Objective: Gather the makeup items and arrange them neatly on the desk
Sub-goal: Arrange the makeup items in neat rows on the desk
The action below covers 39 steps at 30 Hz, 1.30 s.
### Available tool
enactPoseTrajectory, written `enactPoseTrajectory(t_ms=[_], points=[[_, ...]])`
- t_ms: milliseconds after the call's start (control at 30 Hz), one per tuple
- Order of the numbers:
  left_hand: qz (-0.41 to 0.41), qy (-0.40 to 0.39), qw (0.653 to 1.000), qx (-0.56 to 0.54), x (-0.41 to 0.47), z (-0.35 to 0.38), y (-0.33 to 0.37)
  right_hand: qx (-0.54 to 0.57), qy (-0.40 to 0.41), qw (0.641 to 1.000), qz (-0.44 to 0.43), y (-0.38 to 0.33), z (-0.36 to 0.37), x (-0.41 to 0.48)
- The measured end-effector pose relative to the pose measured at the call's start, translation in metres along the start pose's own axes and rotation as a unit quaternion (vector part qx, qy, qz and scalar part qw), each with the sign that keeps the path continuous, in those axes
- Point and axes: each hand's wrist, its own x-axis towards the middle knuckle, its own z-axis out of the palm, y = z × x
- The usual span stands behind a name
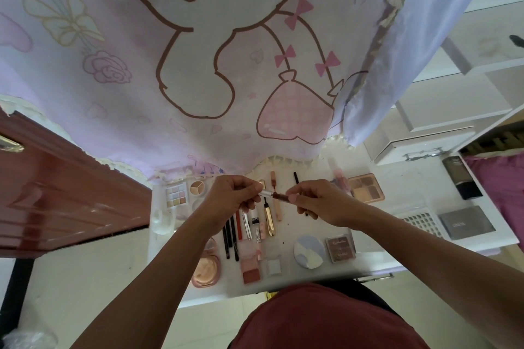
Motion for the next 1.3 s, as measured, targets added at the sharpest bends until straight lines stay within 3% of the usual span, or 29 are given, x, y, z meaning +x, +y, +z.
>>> enactPoseTrajectory(t_ms=[433,633,1300], points=[[-0.006,0.0,1.0,-0.009,0.012,0.0,0.004,-0.016,-0.005,1.0,0.01,0.002,-0.009,0.01],[-0.019,0.012,1.0,0.002,0.023,0.001,0.0,-0.028,0.034,0.999,0.008,0.017,-0.011,0.012],[-0.096,0.087,0.975,0.18,0.121,0.029,-0.02,-0.133,0.094,0.979,0.12,0.086,0.013,0.078]])
